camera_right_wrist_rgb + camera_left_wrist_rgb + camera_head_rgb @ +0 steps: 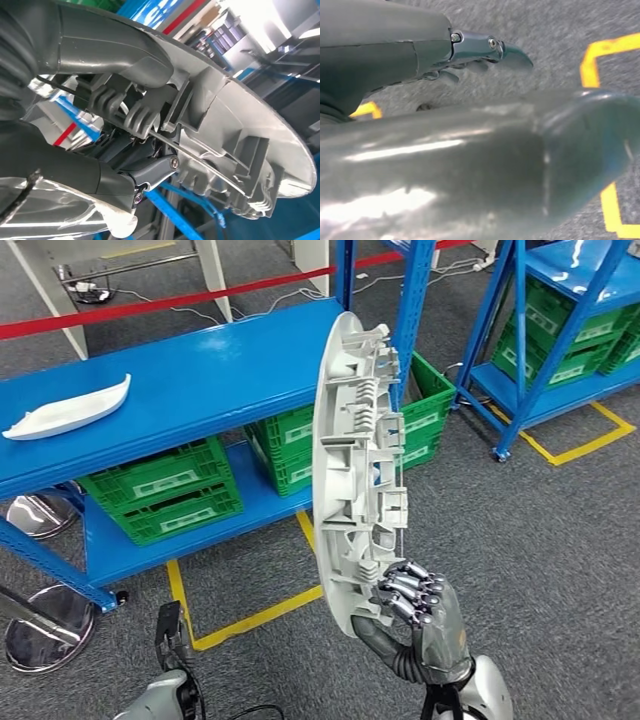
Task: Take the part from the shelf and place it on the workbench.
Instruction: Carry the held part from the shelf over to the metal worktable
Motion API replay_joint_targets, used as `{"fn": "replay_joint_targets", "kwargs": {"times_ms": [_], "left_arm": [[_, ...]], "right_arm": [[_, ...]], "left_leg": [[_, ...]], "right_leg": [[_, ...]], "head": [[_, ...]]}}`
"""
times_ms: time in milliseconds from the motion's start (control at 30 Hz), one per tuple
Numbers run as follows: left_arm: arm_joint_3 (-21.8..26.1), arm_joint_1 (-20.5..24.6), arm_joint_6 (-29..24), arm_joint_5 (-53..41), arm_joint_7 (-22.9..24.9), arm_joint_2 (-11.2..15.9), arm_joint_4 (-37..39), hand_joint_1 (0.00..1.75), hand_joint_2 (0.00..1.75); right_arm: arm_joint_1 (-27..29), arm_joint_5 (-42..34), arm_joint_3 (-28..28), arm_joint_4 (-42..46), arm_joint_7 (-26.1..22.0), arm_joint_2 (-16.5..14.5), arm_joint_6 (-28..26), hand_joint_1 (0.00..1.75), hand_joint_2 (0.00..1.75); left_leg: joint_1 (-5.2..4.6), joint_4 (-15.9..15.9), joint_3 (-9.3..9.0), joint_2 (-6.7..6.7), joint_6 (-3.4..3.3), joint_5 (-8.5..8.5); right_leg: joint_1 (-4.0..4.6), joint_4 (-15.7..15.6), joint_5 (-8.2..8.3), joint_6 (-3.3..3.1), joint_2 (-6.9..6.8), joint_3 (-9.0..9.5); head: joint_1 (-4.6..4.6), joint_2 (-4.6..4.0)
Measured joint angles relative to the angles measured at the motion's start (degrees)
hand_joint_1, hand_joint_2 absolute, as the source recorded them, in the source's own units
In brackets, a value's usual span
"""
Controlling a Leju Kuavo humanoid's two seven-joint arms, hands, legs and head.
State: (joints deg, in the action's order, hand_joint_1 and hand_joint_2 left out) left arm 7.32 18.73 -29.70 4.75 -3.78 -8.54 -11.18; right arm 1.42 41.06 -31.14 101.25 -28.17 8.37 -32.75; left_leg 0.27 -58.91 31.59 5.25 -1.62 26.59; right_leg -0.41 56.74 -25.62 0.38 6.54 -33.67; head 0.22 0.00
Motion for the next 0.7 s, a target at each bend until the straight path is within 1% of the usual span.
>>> {"fn": "replay_joint_targets", "kwargs": {"times_ms": [33,67,100,133,167,200,233,267,300,333,367,400,433,467,500,533,567,600,633,667,700], "left_arm": [[0.2,0.2,0.2,0.0,-0.2,0.1,0.0,0.0,0.0],[0.3,0.5,0.5,0.0,-0.2,0.2,0.0,0.0,0.0],[0.4,0.8,0.9,0.0,-0.3,0.2,0.0,0.0,0.0],[0.5,1.0,1.2,0.0,-0.3,0.3,-0.1,0.0,0.0],[0.6,1.2,1.6,-0.1,-0.4,0.4,-0.1,0.0,0.0],[0.6,1.1,2.0,-0.1,-0.4,0.5,-0.1,0.0,0.0],[0.7,1.0,2.2,-0.1,-0.5,0.7,-0.1,0.0,0.0],[0.7,0.8,2.3,-0.2,-0.7,0.8,-0.1,0.0,0.0],[0.8,0.7,2.1,-0.5,-1.0,0.7,-0.1,0.0,0.0],[0.8,0.6,1.5,-1.0,-1.4,0.3,-0.1,0.0,0.0],[0.8,0.6,0.8,-1.4,-1.7,-0.2,-0.1,0.0,0.0],[0.8,0.7,0.1,-1.8,-1.9,-1.0,-0.2,0.0,0.0],[0.7,0.7,-0.3,-2.1,-2.0,-1.6,-0.2,0.0,0.0],[0.7,0.7,-0.5,-2.2,-2.1,-2.2,-0.2,0.0,0.0],[0.7,0.7,-0.6,-2.3,-2.1,-2.6,-0.2,0.0,0.0],[0.7,0.7,-0.6,-2.3,-2.2,-2.9,-0.2,0.0,0.0],[0.7,0.7,-0.5,-2.3,-2.2,-3.1,-0.2,0.0,0.0],[0.7,0.7,-0.4,-2.3,-2.2,-3.3,-0.3,0.0,0.0],[0.7,0.7,-0.2,-2.4,-2.2,-3.3,-0.3,0.0,0.0],[0.7,0.8,-0.1,-2.4,-2.1,-3.4,-0.4,0.0,0.0],[0.7,0.7,0.0,-2.5,-2.1,-3.4,-0.5,0.0,0.0]], "right_arm": [[-0.3,0.0,-0.1,-0.3,0.0,0.0,0.0,1.75,1.75],[-0.4,-0.1,-0.1,-0.5,0.0,0.0,-0.1,1.75,1.75],[-0.5,-0.1,-0.2,-0.7,0.1,0.0,-0.1,1.75,1.75],[-0.6,-0.2,-0.2,-0.9,0.0,0.0,-0.1,1.75,1.75],[-0.8,-0.2,-0.2,-1.0,0.0,0.0,-0.2,1.75,1.75],[-0.9,-0.2,-0.3,-1.2,0.0,0.0,-0.2,1.75,1.75],[-1.1,-0.3,-0.4,-1.4,0.0,0.0,-0.2,1.75,1.75],[-1.1,-0.1,-0.5,-1.6,0.1,0.0,-0.3,1.75,1.75],[-1.1,0.1,-0.5,-1.9,0.3,0.0,-0.4,1.75,1.75],[-1.1,0.5,-0.5,-2.1,0.6,-0.1,-0.6,1.75,1.75],[-1.2,0.9,-0.5,-2.4,0.9,-0.2,-0.7,1.75,1.75],[-1.3,1.2,-0.5,-2.6,1.1,-0.3,-0.7,1.75,1.75],[-1.6,1.3,-0.5,-2.7,1.3,-0.5,-0.8,1.75,1.75],[-1.9,1.4,-0.5,-2.9,1.4,-0.7,-0.7,1.75,1.75],[-2.1,1.4,-0.5,-3.1,1.4,-0.9,-0.7,1.75,1.75],[-2.3,1.5,-0.5,-3.3,1.5,-1.0,-0.8,1.75,1.75],[-2.4,1.5,-0.5,-3.4,1.5,-1.1,-0.8,1.75,1.75],[-2.3,1.5,-0.5,-3.6,1.6,-1.1,-0.8,1.75,1.75],[-2.4,1.5,-0.5,-3.7,1.7,-1.2,-0.8,1.75,1.75],[-2.5,1.5,-0.5,-3.8,1.8,-1.3,-0.8,1.75,1.75],[-2.6,1.5,-0.5,-3.9,1.9,-1.4,-0.8,1.75,1.75]], "left_leg": [[-0.04,0.4,-0.05,-0.13,-0.15,0.14],[-0.05,1.1,-0.14,-0.89,-0.21,0.25],[0.06,1.8,-0.23,-1.71,-0.24,0.2],[0.19,2.5,-0.32,-2.53,-0.29,0.07],[0.32,2.9,-0.34,-3.39,-0.3,-0.12],[0.31,3.1,-0.3,-4.22,-0.33,-0.28],[0.26,3.1,-0.24,-5.06,-0.39,-0.31],[0.22,3.1,-0.18,-5.99,-0.4,-0.31],[0.2,3.0,-0.16,-6.92,-0.38,-0.29],[0.2,3.0,-0.15,-7.78,-0.34,-0.26],[0.2,2.9,-0.17,-8.54,-0.25,-0.2],[0.18,2.8,-0.21,-9.18,-0.1,-0.07],[0.03,2.6,-0.19,-9.73,0.17,0.13],[-0.14,2.3,-0.15,-10.25,0.5,0.33],[-0.31,2.1,-0.11,-10.81,0.83,0.5],[-0.44,2.0,-0.08,-11.45,1.14,0.61],[-0.43,2.0,-0.14,-12.15,1.41,0.68],[-0.31,1.8,-0.16,-12.16,1.73,0.93],[-0.13,1.0,0.05,-11.19,2.03,1.7],[0.03,-0.8,0.71,-9.7,2.29,3.06],[0.16,-3.9,1.97,-7.85,2.47,4.97]], "right_leg": [[-0.14,0.0,0.29,0.45,0.66,-0.44],[-0.25,0.0,0.57,0.9,1.33,-0.9],[-0.22,0.1,0.57,1.21,1.02,-1.45],[-0.13,0.9,0.0,1.47,-0.18,-2.26],[-0.05,2.9,-1.18,1.7,-1.87,-3.48],[-0.11,6.0,-2.88,1.88,-3.87,-5.12],[-0.19,10.0,-4.7,2.17,-5.16,-7.0],[-0.29,13.7,-5.98,2.47,-5.79,-8.7],[-0.41,15.9,-6.37,2.72,-6.14,-9.63],[-0.54,15.8,-5.77,2.92,-6.43,-9.46],[-0.64,13.5,-4.29,3.03,-6.88,-8.06],[-0.7,9.5,-2.46,3.06,-7.9,-5.76],[-0.49,5.4,-1.27,2.98,-9.27,-3.42],[-0.32,2.4,-0.5,2.58,-10.25,-1.66],[-0.11,0.7,-0.3,2.09,-10.84,-0.72],[0.11,0.3,-0.48,1.53,-10.64,-0.58],[0.11,0.3,-0.34,0.94,-9.82,-0.77],[0.09,0.3,-0.24,0.56,-9.14,-0.9],[0.02,0.2,-0.11,0.21,-8.44,-0.98],[-0.11,0.2,0.04,-0.09,-7.78,-1.0],[-0.22,0.1,0.15,-0.3,-7.1,-1.01]], "head": [[-0.08,0.0],[-0.26,0.0],[-0.35,0.0],[-0.21,0.0],[-0.07,0.0],[0.04,0.0],[0.15,0.0],[0.15,0.0],[0.12,0.0],[0.13,0.0],[0.13,0.0],[0.14,0.0],[0.21,0.0],[0.23,0.0],[0.27,0.0],[0.31,0.0],[0.31,0.0],[0.34,0.0],[0.28,0.0],[0.18,0.0],[0.08,0.0]]}}
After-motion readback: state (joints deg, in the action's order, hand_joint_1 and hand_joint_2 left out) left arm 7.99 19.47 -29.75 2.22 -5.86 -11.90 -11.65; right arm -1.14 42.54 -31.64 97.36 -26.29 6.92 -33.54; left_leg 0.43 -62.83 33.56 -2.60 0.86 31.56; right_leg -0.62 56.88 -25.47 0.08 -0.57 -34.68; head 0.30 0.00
